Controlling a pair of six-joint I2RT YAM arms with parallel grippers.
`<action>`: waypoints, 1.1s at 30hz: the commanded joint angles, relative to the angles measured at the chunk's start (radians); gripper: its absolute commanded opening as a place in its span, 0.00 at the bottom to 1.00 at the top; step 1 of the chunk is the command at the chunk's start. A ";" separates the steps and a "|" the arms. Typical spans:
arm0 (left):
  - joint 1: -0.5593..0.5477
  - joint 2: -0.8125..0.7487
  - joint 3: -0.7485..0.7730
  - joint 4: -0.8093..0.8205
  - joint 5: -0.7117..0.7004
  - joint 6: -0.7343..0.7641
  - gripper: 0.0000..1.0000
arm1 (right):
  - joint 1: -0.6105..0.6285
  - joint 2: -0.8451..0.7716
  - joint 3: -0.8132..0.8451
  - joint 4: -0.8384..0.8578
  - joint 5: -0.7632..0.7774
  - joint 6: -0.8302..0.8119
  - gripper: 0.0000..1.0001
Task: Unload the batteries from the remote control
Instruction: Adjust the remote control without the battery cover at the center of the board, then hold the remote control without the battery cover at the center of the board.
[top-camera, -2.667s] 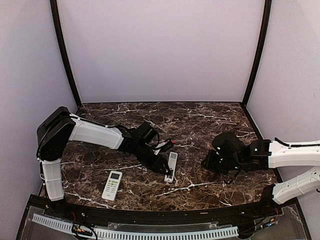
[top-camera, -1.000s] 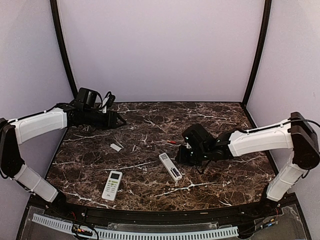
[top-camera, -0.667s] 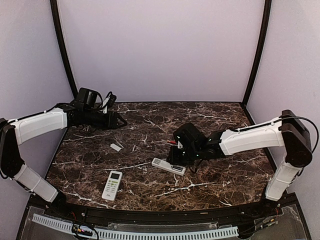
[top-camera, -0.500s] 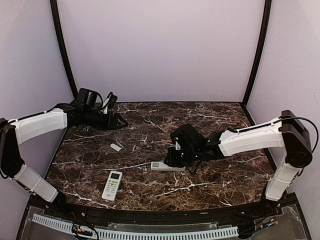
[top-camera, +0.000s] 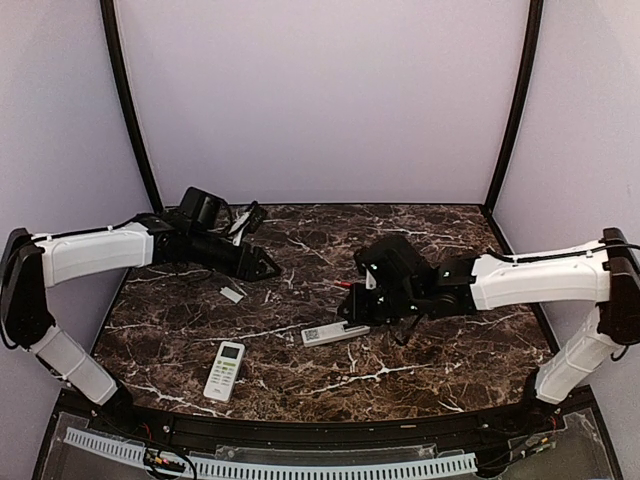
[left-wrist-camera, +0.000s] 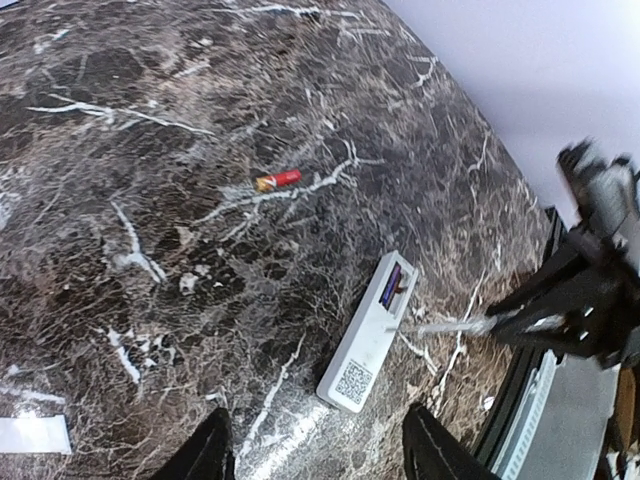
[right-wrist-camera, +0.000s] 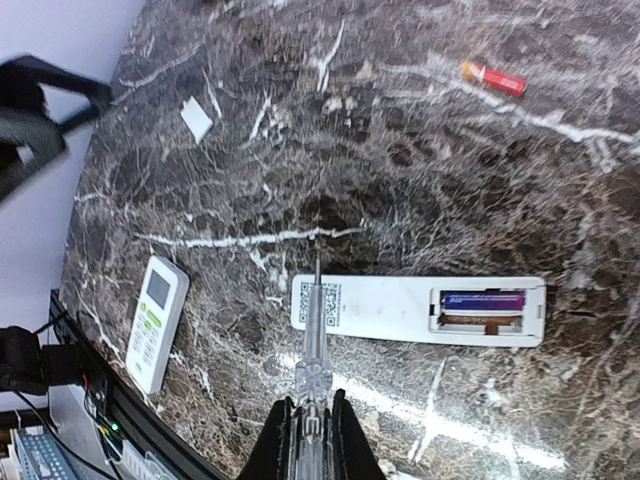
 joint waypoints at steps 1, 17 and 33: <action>-0.094 0.058 0.028 -0.057 -0.057 0.100 0.58 | -0.007 -0.127 -0.045 -0.106 0.149 0.009 0.00; -0.333 0.292 0.144 -0.152 -0.261 0.217 0.63 | -0.084 -0.269 -0.243 -0.057 0.137 0.070 0.00; -0.373 0.397 0.174 -0.190 -0.289 0.219 0.64 | -0.085 -0.231 -0.247 -0.011 0.116 0.074 0.00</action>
